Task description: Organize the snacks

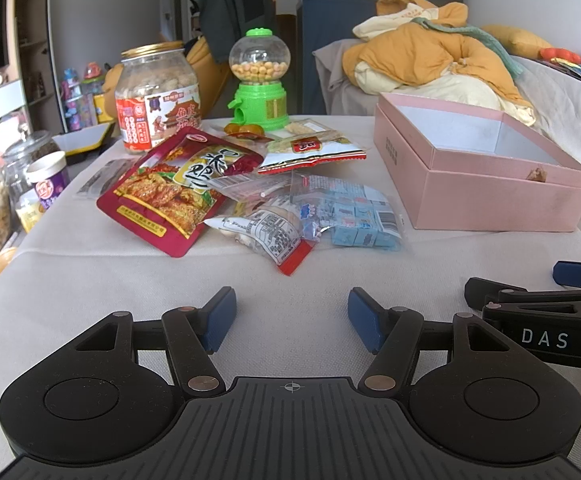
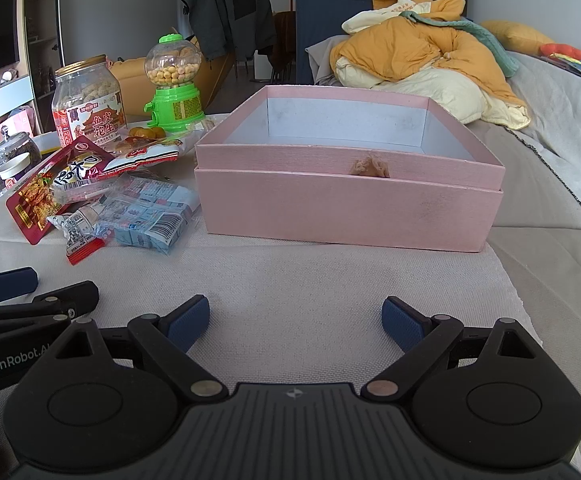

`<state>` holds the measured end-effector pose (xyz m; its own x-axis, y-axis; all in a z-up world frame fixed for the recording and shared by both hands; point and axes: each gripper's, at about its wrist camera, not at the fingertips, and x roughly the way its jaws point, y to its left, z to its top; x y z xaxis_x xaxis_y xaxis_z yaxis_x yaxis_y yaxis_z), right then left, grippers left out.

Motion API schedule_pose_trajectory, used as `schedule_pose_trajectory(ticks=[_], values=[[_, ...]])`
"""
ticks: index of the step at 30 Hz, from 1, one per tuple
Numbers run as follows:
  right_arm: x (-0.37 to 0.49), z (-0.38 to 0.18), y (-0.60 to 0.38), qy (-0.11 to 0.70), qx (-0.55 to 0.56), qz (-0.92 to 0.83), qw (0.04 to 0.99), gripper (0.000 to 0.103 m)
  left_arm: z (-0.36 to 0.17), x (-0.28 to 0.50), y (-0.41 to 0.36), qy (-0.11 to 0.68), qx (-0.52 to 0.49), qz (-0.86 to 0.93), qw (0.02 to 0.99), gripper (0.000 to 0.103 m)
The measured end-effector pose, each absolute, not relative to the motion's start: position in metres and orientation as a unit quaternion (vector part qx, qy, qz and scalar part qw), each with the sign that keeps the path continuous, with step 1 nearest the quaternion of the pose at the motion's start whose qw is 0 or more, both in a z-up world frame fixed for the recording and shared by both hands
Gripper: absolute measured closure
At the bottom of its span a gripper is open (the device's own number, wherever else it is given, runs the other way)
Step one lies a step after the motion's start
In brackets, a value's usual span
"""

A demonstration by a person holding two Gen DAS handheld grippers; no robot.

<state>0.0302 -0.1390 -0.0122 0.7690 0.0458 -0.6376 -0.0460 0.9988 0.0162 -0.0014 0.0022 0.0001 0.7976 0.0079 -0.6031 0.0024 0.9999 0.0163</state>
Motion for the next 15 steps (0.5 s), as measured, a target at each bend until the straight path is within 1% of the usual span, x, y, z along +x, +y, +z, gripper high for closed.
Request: schedule_pose_trajectory(ticks=[15], values=[[0.0302, -0.0121, -0.1392, 0.339, 0.0, 0.025, 0.94, 0.009, -0.0003, -0.0007, 0.0014, 0.318, 0.009, 0.002, 0.948, 0.034]])
